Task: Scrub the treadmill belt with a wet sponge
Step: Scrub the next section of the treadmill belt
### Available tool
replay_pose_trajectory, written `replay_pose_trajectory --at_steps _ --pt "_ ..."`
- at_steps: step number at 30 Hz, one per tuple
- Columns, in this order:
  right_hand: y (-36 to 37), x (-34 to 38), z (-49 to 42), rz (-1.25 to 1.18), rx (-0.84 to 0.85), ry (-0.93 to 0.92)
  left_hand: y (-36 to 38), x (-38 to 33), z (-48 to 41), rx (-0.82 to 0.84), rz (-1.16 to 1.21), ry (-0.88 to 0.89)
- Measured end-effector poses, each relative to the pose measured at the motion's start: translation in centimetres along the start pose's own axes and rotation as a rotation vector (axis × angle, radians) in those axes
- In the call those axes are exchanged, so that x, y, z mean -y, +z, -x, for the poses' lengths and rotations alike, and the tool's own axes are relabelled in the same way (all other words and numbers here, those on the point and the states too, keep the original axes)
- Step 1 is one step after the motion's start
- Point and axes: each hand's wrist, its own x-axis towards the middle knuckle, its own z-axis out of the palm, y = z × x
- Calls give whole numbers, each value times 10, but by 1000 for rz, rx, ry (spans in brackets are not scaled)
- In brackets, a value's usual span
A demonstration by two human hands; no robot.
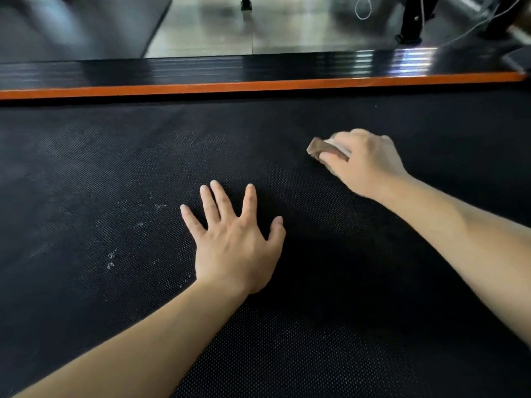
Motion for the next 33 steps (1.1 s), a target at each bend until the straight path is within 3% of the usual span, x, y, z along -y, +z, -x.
replay_pose_trajectory --at_steps 4,6,9,12,16,18,20,21,23,27,28,30,33 --pt "-12 -22 -12 98 -74 323 0 -1 0 1 -1 0" --pt "-5 -5 4 73 -92 266 -1 -1 0 2 4 -5" --pt "-4 30 64 -51 -17 34 -1 -1 1 2 5 -1" --pt "-21 19 80 23 29 -30 -2 -1 1 6 1 -8" --pt "-27 -9 62 106 -99 322 -2 -1 2 10 -3 -6" --pt "-20 13 84 103 -96 231 -2 -1 1 9 -2 -4" --pt "-22 43 125 -15 10 79 -2 -2 1 10 -8 -8" --pt "-26 49 144 -32 88 20 -3 -2 2 11 -13 -11" --pt "-36 36 154 36 87 -25 -3 -2 2 14 -20 -12" --pt "-46 -9 130 25 -58 331 -3 -2 3 18 -30 -8" --pt "-45 -3 133 10 -70 335 -3 -2 3 18 -30 -11" --pt "-43 24 157 -33 -56 206 -2 -2 3 13 -29 -11" --pt "-54 53 212 -148 169 -69 -2 -2 3 6 -26 -12"
